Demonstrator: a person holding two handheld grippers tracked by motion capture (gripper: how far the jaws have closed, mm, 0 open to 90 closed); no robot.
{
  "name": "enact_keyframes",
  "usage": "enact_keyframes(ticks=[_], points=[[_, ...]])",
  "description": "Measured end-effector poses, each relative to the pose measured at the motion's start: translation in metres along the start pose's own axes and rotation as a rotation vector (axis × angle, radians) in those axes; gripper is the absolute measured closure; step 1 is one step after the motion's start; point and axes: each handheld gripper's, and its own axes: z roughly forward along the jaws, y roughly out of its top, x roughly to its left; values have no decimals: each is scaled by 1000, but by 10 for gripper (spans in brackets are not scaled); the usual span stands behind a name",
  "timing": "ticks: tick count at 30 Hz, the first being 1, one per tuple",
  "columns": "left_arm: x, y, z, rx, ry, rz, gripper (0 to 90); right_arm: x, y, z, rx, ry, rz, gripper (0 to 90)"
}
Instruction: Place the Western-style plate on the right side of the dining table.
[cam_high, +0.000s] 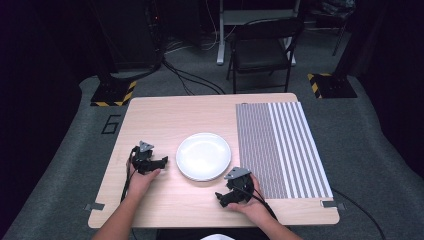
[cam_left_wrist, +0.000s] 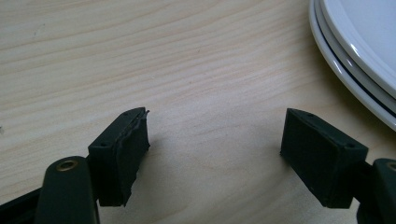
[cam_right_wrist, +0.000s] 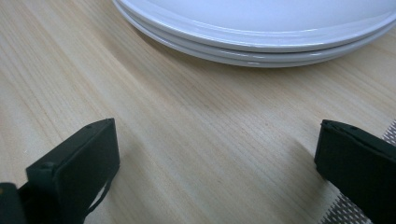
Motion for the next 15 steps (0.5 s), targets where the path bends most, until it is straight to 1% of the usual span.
enact_keyframes(ticks=[2, 13, 15], points=[[0, 0, 0, -1, 0, 1, 230, -1, 0, 0, 2, 1, -8, 0], [0, 0, 0, 1, 0, 1, 226, -1, 0, 0, 3, 3, -8, 0], [0, 0, 0, 1, 1, 1, 229, -1, 0, 0, 0, -4, -5, 1]])
